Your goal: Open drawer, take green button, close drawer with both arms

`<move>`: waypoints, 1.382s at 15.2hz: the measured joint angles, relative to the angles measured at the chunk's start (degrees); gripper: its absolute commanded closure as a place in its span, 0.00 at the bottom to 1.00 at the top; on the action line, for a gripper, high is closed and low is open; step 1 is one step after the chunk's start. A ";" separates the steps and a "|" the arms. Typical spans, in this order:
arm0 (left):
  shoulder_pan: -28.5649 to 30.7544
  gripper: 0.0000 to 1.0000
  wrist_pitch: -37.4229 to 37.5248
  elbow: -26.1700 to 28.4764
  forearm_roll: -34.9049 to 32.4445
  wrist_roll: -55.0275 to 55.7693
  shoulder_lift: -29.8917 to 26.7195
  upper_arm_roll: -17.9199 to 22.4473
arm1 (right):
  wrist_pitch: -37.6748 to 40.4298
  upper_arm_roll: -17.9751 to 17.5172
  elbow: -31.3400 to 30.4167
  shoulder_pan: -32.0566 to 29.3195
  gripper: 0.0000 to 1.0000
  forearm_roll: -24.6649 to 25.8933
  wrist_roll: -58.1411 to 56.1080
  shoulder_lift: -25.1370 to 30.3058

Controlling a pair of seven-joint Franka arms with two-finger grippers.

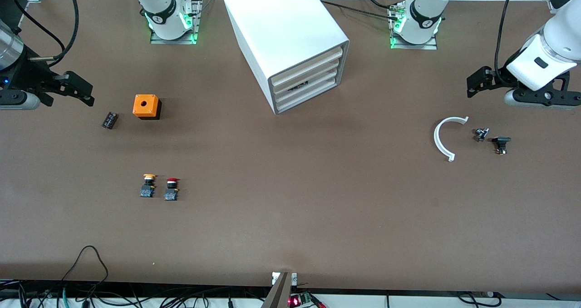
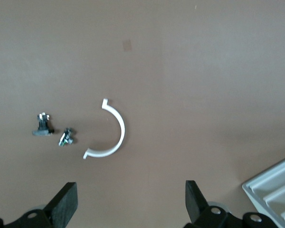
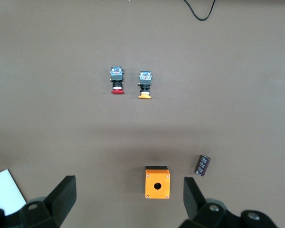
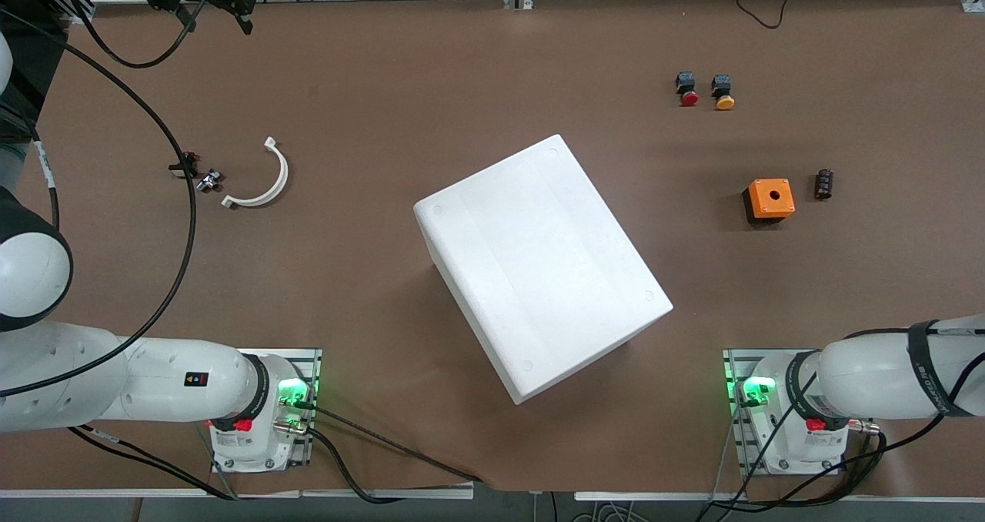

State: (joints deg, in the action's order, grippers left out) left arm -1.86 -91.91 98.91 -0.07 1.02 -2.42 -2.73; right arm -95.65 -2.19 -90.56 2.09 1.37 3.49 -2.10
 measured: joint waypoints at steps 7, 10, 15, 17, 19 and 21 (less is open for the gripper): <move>-1.06 0.00 6.70 0.27 12.85 -5.28 2.33 -0.37 | -1.06 0.00 -1.04 0.00 0.00 0.02 -0.02 -4.31; -1.10 0.01 7.75 1.04 22.86 -12.33 5.58 -0.30 | -1.32 0.00 -1.10 0.01 0.00 0.03 -0.01 -7.14; -1.13 0.02 1.02 9.58 41.21 -26.82 10.16 -0.25 | -2.40 -0.27 -1.09 1.39 0.00 -1.01 6.27 -10.79; -1.31 0.05 -3.80 14.79 47.51 -34.22 11.48 -0.80 | -3.07 -0.32 -1.05 2.40 0.00 -1.03 7.60 -12.63; -1.50 0.09 -7.31 19.58 54.00 -40.27 13.91 -2.22 | -4.91 -0.35 -0.98 3.13 0.00 -1.20 8.06 -14.46; -1.83 0.20 -10.88 22.91 58.78 -45.06 17.19 -4.28 | -5.81 -0.34 -0.93 3.39 0.00 -1.36 8.51 -15.77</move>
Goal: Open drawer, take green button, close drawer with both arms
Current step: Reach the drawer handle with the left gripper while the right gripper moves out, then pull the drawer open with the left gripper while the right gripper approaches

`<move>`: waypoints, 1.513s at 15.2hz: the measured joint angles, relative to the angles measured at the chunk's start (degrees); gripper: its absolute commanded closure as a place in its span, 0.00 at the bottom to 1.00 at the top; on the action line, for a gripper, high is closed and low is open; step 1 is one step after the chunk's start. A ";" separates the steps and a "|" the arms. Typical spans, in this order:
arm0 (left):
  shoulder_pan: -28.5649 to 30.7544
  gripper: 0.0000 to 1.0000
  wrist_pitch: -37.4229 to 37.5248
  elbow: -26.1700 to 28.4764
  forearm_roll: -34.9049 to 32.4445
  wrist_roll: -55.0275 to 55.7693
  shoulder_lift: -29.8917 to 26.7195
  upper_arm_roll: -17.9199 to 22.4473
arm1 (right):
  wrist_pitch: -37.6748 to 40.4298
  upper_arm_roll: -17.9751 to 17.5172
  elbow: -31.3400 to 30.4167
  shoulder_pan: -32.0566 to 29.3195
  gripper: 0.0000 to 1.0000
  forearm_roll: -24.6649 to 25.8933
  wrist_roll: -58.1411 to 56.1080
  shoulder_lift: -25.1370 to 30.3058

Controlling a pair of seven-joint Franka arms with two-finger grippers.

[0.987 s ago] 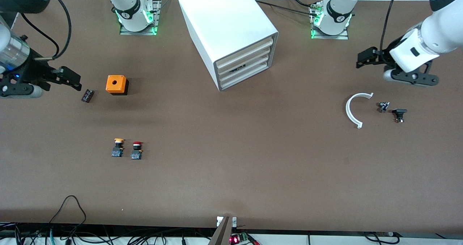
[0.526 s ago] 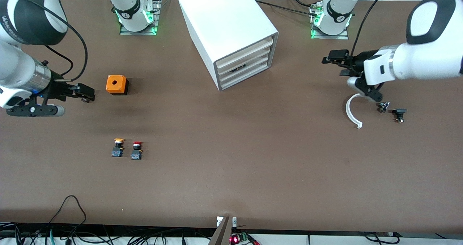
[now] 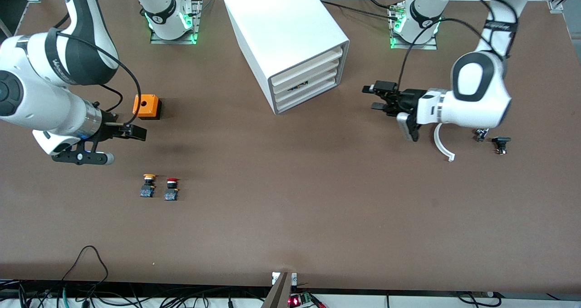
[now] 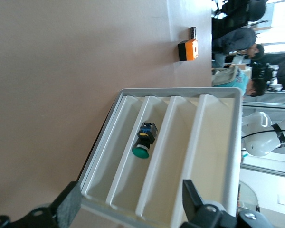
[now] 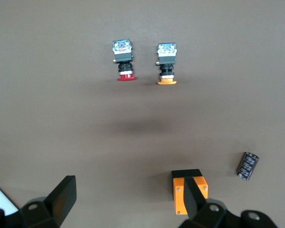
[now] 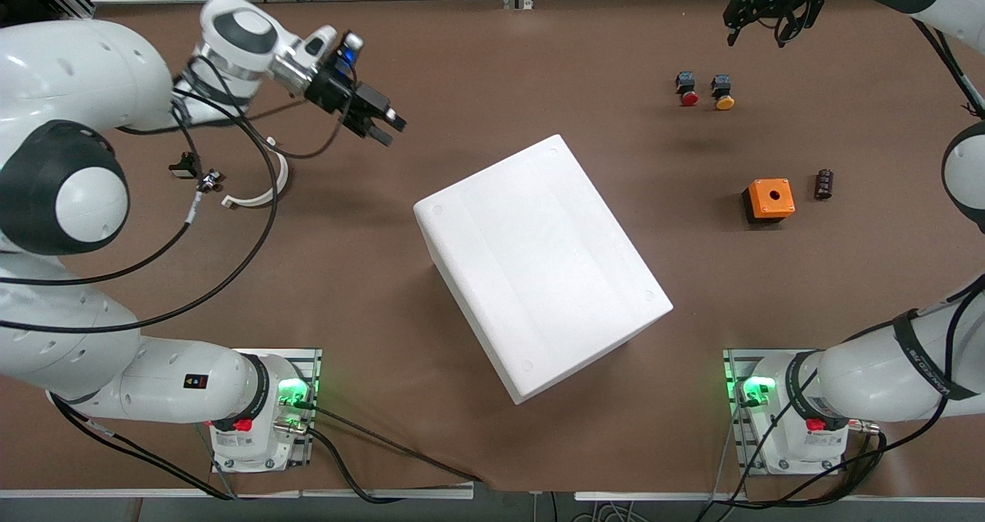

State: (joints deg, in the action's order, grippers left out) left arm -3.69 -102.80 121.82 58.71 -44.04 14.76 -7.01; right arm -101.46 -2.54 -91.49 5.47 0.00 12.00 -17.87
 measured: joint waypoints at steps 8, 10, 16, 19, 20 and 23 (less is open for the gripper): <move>-0.57 0.35 -2.95 5.27 12.36 -17.95 12.16 -5.28 | -1.62 -0.05 2.44 2.38 0.00 -1.72 11.26 -3.70; -0.58 0.37 -2.95 5.78 13.52 -20.40 14.04 -6.21 | -1.60 -0.09 4.76 3.59 0.00 -2.44 14.76 -5.04; -0.93 0.44 -2.96 6.77 16.89 -24.49 17.85 -9.80 | 1.38 -0.21 12.99 8.12 0.00 -2.50 29.03 -9.29; -1.65 0.45 -2.96 7.00 17.74 -26.15 19.30 -10.19 | 3.92 -0.24 19.48 10.28 0.00 -2.50 35.47 -12.33; -1.95 0.51 -2.96 7.08 18.01 -26.82 19.88 -10.26 | 4.43 -0.25 21.47 10.94 0.00 -2.51 37.45 -13.34; -2.53 0.77 -2.97 7.13 18.13 -27.80 21.27 -10.27 | 4.83 -0.28 25.96 12.89 0.00 -2.51 42.33 -15.91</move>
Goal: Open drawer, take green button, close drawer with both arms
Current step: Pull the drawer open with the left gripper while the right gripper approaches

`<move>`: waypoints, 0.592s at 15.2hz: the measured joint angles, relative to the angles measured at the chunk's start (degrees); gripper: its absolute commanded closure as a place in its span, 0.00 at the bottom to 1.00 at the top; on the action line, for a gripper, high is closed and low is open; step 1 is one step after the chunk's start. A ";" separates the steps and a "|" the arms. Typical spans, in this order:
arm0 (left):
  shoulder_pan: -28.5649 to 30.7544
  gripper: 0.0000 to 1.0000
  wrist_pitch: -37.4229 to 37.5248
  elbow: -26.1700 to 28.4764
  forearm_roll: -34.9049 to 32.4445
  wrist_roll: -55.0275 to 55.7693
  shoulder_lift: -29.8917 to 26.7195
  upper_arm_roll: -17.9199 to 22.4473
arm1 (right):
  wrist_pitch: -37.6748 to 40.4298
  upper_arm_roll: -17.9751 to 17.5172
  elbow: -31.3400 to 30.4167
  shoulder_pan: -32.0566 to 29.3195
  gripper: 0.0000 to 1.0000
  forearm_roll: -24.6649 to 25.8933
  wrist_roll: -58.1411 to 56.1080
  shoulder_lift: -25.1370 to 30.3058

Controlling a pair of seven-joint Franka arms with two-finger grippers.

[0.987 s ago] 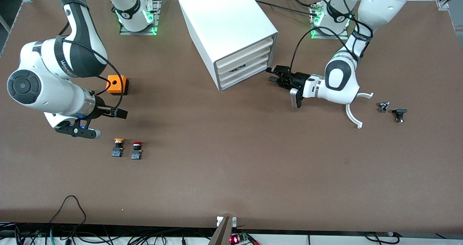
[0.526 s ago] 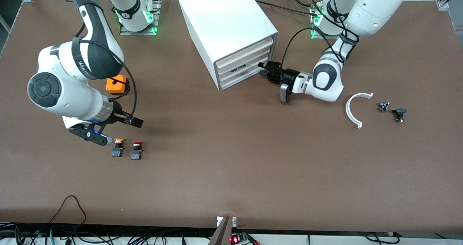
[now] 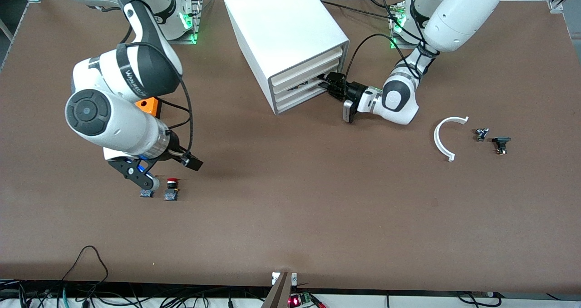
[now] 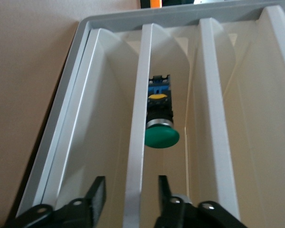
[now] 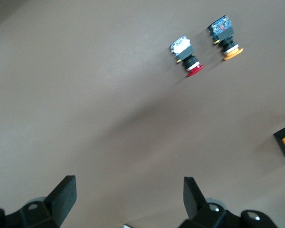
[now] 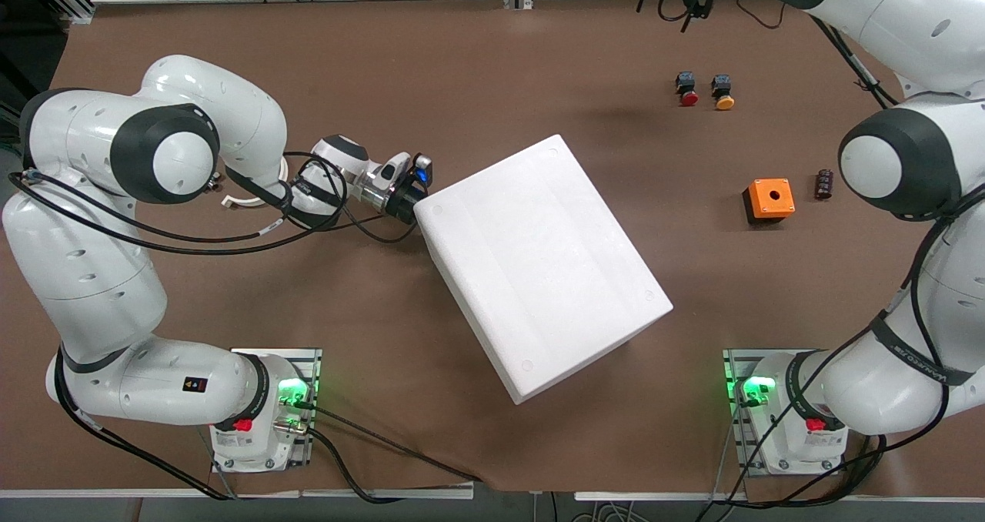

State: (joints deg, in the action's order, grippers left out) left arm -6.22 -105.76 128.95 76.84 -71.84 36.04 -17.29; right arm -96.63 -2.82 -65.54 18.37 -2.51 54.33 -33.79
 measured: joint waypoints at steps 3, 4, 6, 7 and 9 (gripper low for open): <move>-0.49 1.00 0.00 0.00 0.00 -0.22 0.23 -0.02 | -0.48 -0.02 2.72 1.69 0.00 0.00 3.64 -1.48; -0.69 1.00 0.13 0.00 0.05 -0.23 0.21 -0.09 | -1.07 -0.03 3.20 2.23 0.00 -0.01 4.55 -1.64; -0.71 1.00 0.44 -0.02 0.22 -0.24 0.19 -0.21 | -2.77 -0.07 3.64 3.15 0.00 -0.18 6.48 -1.70; -0.70 1.00 0.45 -0.01 0.22 -0.23 0.19 -0.20 | -3.86 -0.16 3.71 3.52 0.00 -0.82 7.55 -1.71; -0.67 1.00 0.47 -0.02 0.22 -0.10 0.19 -0.20 | -6.10 -0.49 3.77 4.06 0.00 -2.15 9.62 -1.73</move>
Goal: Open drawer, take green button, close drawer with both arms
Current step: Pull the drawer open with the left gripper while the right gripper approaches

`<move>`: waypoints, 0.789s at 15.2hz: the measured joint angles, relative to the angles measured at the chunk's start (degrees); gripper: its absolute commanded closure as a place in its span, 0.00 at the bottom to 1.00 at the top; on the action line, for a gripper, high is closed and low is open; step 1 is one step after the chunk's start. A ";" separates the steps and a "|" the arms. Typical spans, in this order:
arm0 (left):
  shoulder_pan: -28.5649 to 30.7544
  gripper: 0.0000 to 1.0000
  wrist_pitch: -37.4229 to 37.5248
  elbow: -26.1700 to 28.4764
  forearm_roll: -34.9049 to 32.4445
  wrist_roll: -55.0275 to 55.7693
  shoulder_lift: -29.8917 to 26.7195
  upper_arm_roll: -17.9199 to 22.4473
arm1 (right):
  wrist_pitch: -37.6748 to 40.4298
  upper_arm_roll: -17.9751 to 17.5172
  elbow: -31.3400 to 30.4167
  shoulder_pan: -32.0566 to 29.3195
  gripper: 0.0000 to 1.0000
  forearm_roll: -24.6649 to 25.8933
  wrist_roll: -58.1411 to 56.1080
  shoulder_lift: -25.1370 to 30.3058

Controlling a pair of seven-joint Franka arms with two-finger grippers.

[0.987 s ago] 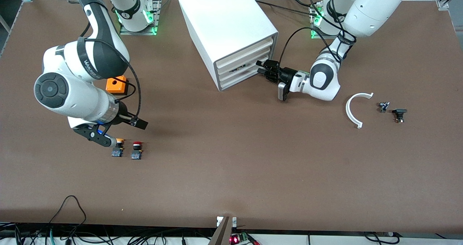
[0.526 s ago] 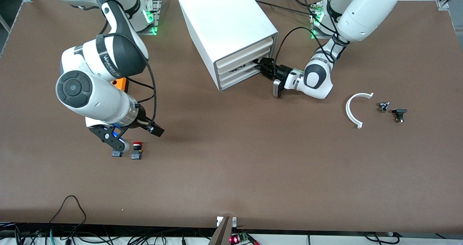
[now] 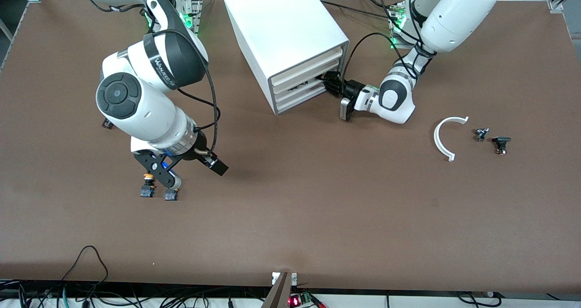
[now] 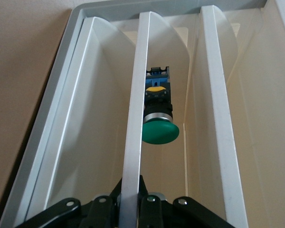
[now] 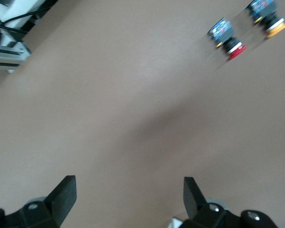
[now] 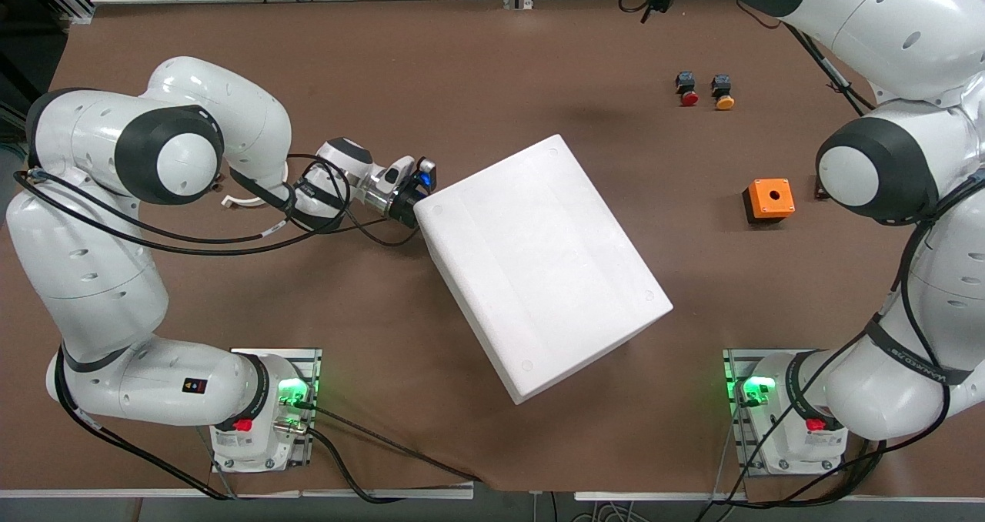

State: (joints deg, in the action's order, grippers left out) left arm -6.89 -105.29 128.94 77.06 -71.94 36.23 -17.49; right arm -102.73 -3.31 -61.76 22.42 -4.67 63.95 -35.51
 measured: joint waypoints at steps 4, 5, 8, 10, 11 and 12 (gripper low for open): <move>0.64 1.00 0.05 -0.42 -0.03 2.14 -0.09 0.18 | -4.46 -2.24 0.38 0.59 0.00 -0.56 3.84 -0.04; 1.18 1.00 0.05 -0.75 -0.21 2.83 -0.17 0.40 | -5.23 -2.47 0.39 1.01 0.00 -0.60 4.87 -0.05; 3.28 1.00 0.05 -3.18 -2.81 5.84 -0.32 1.15 | -6.45 -2.95 0.47 2.59 0.00 -0.66 7.97 -0.29; 4.94 1.00 0.03 -5.53 -5.54 8.53 -0.32 1.33 | -7.27 -3.81 0.97 3.22 0.00 -0.69 10.47 -0.76; 5.93 1.00 0.03 -6.85 -7.10 10.01 -0.32 1.44 | -7.75 -4.52 1.39 3.33 0.00 -0.70 11.78 -1.23; 6.93 1.00 0.03 -8.05 -8.47 11.35 -0.28 1.48 | -8.26 -5.38 1.76 3.37 0.00 -0.71 13.11 -1.82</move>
State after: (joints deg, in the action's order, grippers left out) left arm 0.04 -105.26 120.88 68.60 -60.59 35.95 -16.01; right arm -110.99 -8.69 -60.00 25.79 -5.37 77.06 -37.33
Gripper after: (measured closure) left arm 0.903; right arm 0.000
